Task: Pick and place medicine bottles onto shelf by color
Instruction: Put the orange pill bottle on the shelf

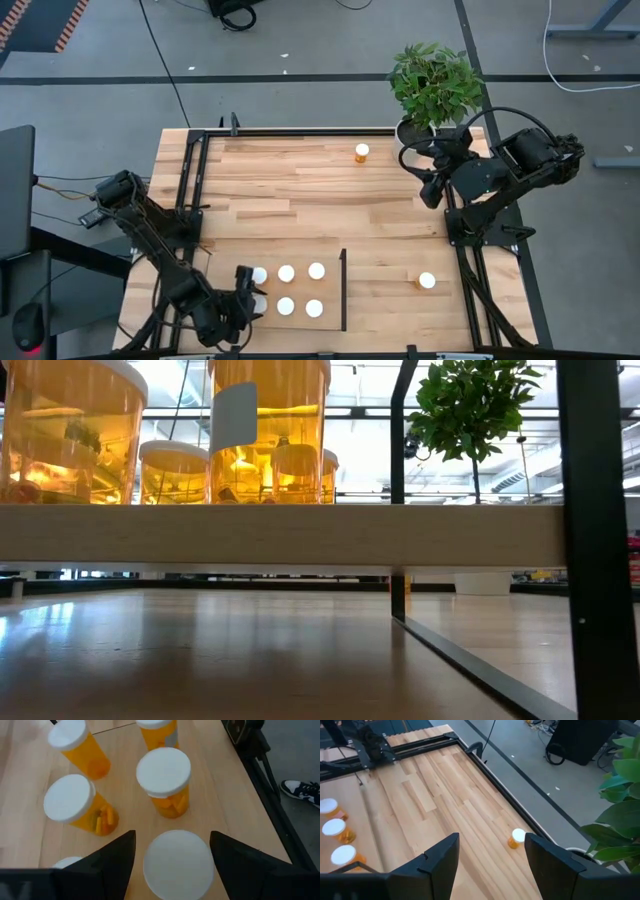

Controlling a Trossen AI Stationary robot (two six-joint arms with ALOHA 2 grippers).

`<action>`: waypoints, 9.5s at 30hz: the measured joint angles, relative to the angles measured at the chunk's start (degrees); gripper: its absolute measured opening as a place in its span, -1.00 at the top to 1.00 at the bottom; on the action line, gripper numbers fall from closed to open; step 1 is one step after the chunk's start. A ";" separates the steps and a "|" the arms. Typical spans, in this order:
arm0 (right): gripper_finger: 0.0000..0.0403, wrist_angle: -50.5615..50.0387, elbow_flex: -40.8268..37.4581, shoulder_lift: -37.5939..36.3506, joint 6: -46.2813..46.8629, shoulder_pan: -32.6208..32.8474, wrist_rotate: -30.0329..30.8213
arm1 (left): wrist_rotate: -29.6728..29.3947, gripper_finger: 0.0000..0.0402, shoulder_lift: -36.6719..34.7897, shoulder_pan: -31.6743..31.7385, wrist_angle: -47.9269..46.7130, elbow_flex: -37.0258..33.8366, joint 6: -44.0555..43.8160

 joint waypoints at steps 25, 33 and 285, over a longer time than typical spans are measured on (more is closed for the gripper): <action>-0.15 8.52 0.00 -0.37 0.89 0.00 -3.09 | 0.83 -0.14 -0.76 9.85 -23.90 27.41 -1.32; -0.15 8.92 0.00 -0.37 4.26 2.13 -4.07 | 15.67 0.00 -0.75 30.18 -27.17 36.83 0.15; -0.44 37.97 18.71 64.19 -25.55 -28.52 -47.35 | 28.83 0.13 -13.49 72.69 -65.90 48.30 7.05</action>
